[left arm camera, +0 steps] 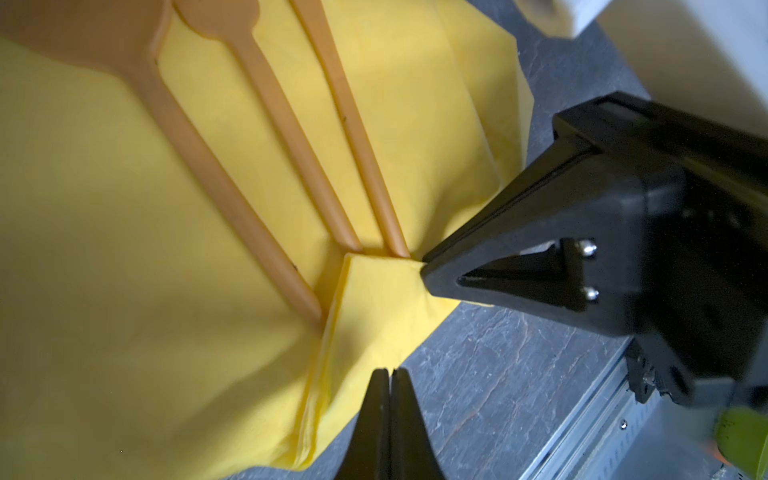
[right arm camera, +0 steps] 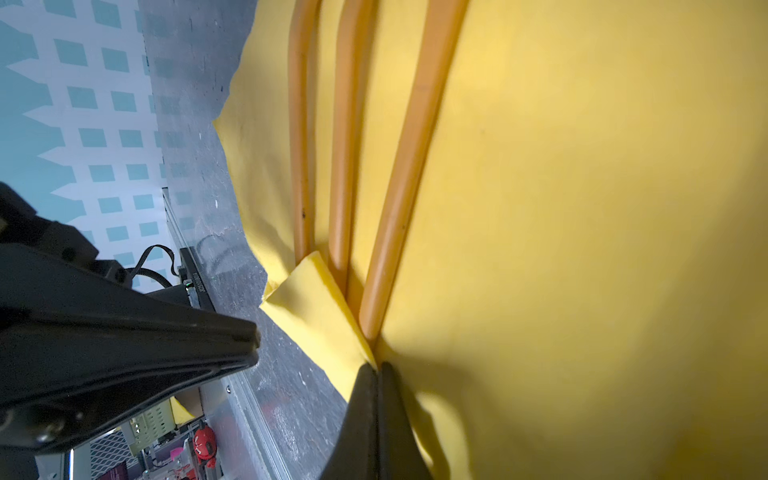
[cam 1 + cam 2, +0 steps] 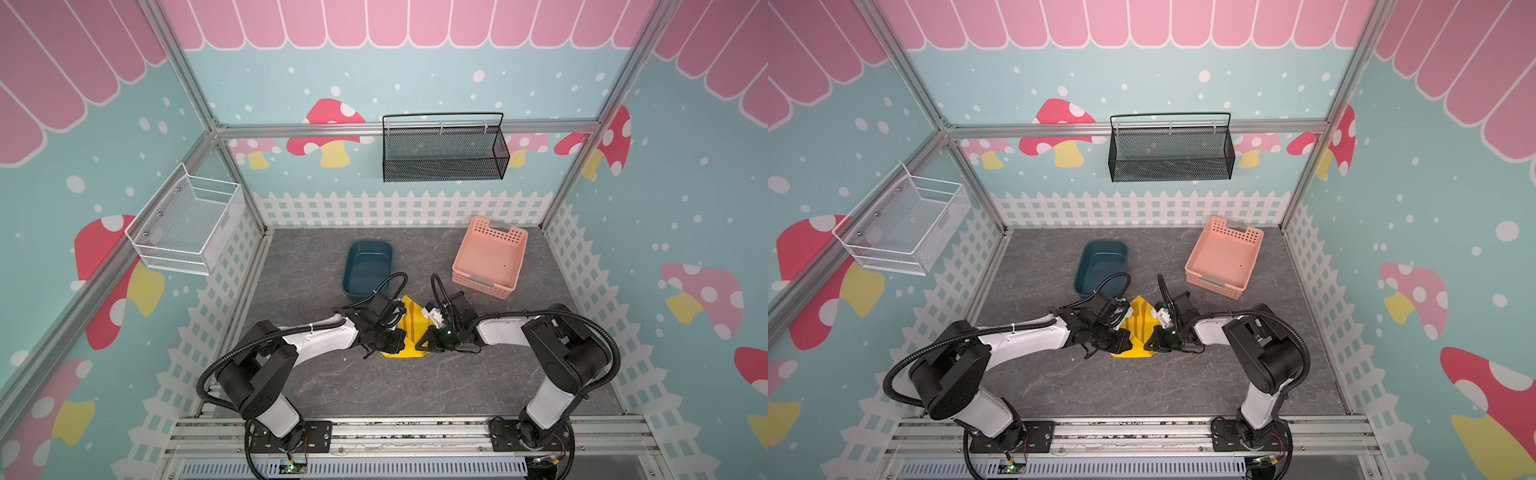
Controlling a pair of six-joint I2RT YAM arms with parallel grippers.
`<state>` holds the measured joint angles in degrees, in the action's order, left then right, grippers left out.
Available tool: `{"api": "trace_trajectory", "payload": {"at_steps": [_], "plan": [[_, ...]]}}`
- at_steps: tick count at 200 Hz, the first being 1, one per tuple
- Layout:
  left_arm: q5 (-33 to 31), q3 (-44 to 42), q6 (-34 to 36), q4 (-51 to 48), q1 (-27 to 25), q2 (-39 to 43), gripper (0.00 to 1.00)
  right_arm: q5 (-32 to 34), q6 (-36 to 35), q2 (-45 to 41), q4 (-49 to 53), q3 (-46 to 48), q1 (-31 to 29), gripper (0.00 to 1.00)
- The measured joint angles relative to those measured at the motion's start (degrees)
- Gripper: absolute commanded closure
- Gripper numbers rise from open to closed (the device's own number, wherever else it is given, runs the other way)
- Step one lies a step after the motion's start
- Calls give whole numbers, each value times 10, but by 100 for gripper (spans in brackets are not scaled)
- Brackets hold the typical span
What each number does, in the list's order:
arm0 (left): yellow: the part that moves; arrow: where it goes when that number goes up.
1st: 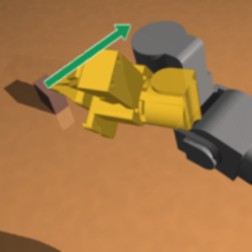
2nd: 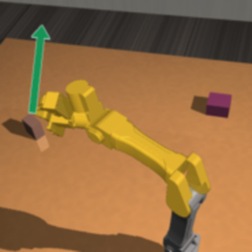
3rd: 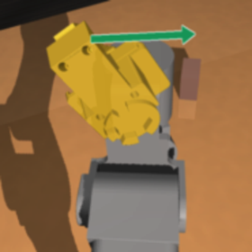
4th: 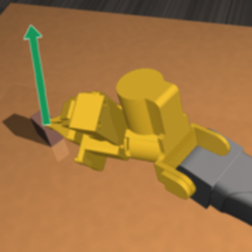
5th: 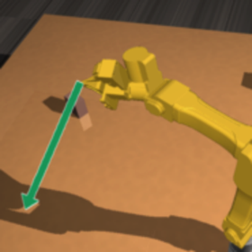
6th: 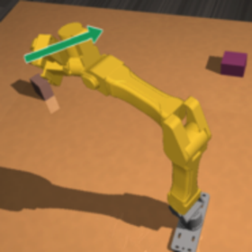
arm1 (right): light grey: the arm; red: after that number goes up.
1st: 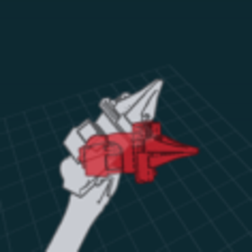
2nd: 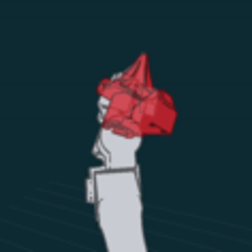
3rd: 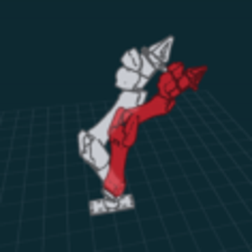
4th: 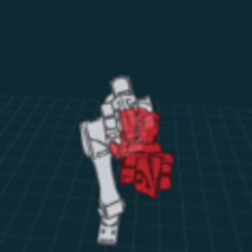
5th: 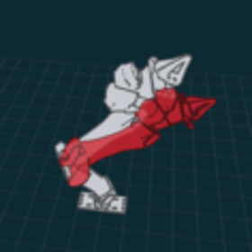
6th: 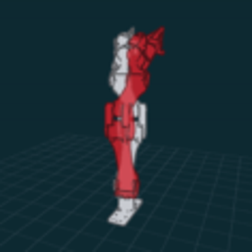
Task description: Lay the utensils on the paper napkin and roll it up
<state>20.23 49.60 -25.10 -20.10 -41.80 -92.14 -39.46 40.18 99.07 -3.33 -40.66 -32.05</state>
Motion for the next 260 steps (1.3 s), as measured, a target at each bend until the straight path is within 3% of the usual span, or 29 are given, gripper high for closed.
{"api": "trace_trajectory", "payload": {"at_steps": [260], "plan": [[13, -19, 5, -9, 32, -28, 99, 20, 6, -11, 0, 8, -3, 100]]}}
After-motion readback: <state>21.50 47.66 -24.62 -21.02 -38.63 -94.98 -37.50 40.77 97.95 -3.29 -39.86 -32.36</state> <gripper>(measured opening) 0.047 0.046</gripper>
